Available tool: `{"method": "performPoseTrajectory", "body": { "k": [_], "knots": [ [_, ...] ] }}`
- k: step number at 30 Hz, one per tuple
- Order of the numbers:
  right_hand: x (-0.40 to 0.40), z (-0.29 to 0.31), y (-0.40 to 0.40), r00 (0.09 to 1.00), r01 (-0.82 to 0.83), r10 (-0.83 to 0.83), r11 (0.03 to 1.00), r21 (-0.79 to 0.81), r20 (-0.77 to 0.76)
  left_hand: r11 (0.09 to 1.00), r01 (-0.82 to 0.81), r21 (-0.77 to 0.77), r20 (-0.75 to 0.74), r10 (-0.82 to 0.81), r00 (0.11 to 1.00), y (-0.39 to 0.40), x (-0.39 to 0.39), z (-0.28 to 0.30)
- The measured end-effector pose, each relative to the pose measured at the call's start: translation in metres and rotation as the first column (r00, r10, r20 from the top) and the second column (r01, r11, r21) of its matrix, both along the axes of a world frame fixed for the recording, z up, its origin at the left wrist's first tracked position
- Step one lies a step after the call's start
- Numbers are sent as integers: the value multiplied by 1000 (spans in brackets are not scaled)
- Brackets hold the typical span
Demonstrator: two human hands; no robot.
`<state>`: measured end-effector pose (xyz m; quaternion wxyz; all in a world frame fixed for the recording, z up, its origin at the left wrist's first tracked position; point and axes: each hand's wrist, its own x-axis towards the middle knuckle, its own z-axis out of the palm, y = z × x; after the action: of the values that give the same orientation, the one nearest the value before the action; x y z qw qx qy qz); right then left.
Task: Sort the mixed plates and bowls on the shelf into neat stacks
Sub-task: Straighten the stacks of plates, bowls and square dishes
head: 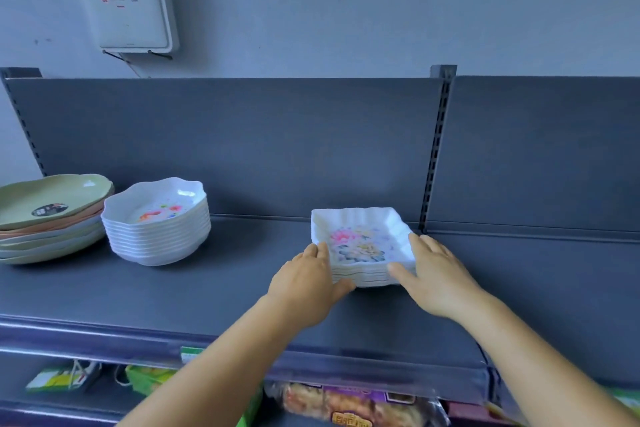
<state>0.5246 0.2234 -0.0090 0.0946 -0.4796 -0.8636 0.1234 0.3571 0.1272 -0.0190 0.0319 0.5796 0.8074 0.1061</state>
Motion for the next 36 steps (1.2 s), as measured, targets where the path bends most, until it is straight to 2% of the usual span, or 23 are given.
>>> {"method": "performPoseTrajectory", "body": {
  "k": [5,9,13,25,36],
  "knots": [
    [9,-13,12,968,37,-99,965,-258,-232,991,-101,86,293,71,954,10,3,-6],
    [5,-18,13,911,84,-194,951,-296,-365,972,-176,157,391,102,915,12,0,-7],
    [-2,-24,9,891,105,-220,950,-293,-396,956,-217,198,463,104,880,6,-10,-6],
    [-52,-24,-30,811,46,-217,950,-310,-543,934,-269,236,567,93,819,-37,-65,-4],
    [-104,-26,-48,780,-2,-187,953,-301,-597,928,-253,274,541,69,838,-59,-116,0]
  ]
}}
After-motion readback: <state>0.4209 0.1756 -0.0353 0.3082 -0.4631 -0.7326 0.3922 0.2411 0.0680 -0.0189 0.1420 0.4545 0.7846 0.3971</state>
